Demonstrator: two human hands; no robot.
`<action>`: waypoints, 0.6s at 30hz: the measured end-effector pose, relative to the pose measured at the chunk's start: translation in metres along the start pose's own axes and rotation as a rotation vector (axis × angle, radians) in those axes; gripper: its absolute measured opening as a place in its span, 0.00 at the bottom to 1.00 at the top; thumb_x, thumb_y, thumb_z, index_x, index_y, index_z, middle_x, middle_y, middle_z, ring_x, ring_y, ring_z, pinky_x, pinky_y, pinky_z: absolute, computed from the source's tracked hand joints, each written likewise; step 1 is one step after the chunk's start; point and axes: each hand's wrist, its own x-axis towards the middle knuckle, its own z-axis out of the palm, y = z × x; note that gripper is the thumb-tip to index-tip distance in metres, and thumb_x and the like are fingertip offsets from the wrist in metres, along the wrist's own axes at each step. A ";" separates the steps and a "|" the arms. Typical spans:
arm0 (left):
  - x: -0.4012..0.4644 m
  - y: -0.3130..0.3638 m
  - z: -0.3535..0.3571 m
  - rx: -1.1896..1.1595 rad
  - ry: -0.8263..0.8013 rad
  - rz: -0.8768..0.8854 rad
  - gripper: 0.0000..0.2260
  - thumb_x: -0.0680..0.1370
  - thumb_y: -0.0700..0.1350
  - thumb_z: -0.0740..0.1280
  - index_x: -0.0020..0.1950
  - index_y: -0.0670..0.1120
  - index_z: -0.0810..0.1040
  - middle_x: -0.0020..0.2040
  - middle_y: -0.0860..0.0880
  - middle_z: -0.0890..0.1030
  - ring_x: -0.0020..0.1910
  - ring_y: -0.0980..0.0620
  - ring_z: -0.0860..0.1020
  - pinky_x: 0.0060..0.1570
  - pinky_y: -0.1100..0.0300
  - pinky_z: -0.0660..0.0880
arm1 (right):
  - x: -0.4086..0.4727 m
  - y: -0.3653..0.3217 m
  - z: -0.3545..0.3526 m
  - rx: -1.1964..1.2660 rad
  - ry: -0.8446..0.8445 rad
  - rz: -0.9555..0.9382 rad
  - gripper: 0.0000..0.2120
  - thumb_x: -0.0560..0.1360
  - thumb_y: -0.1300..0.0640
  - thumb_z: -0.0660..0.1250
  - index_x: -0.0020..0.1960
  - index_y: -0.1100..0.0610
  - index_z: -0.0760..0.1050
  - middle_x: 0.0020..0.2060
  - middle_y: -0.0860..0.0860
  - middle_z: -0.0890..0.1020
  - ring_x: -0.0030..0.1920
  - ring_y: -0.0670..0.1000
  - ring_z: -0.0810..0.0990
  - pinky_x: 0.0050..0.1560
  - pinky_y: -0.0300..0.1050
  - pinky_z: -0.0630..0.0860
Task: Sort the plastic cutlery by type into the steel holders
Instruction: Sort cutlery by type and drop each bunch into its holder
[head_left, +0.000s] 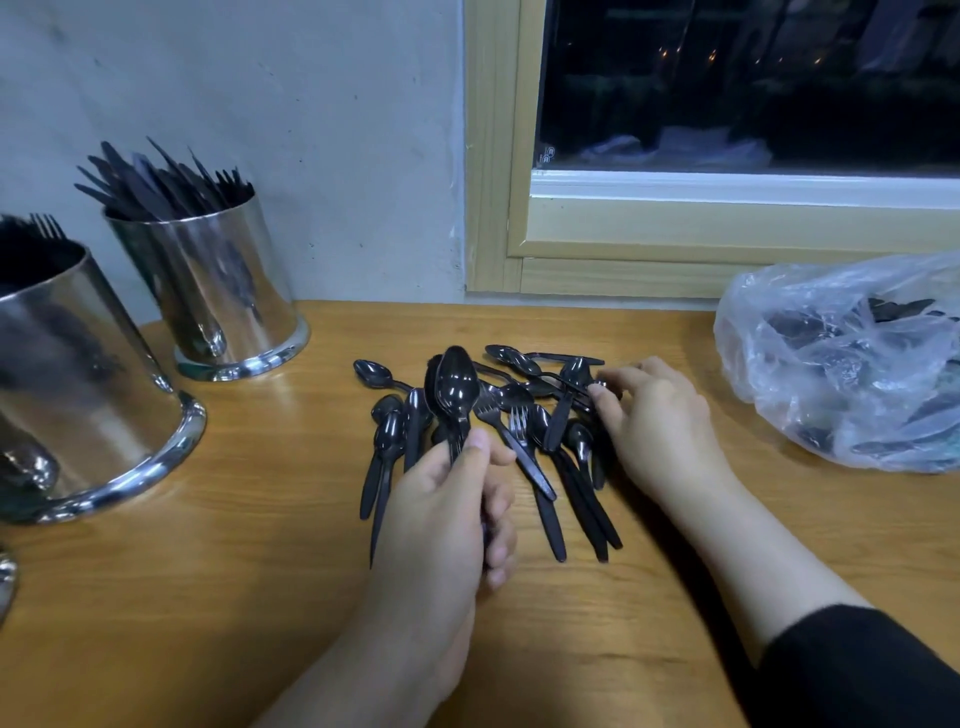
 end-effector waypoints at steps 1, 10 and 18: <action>0.001 0.001 0.000 -0.006 0.002 0.000 0.13 0.84 0.48 0.62 0.47 0.40 0.78 0.28 0.48 0.69 0.20 0.53 0.64 0.19 0.63 0.62 | 0.002 -0.002 0.001 -0.028 -0.023 0.008 0.15 0.81 0.46 0.63 0.61 0.52 0.80 0.51 0.51 0.77 0.57 0.57 0.74 0.56 0.55 0.71; -0.001 0.003 0.000 -0.053 0.049 0.009 0.12 0.84 0.47 0.63 0.50 0.39 0.79 0.25 0.48 0.63 0.20 0.53 0.62 0.20 0.62 0.63 | 0.005 0.001 0.008 0.008 -0.060 0.073 0.10 0.80 0.48 0.66 0.54 0.53 0.80 0.46 0.49 0.73 0.55 0.57 0.74 0.57 0.55 0.69; 0.003 0.002 -0.003 -0.060 0.081 0.018 0.13 0.84 0.47 0.63 0.47 0.44 0.83 0.30 0.49 0.71 0.24 0.54 0.67 0.23 0.59 0.67 | -0.020 -0.016 -0.019 0.515 0.251 -0.066 0.07 0.80 0.57 0.67 0.53 0.51 0.84 0.41 0.42 0.85 0.44 0.40 0.81 0.47 0.37 0.76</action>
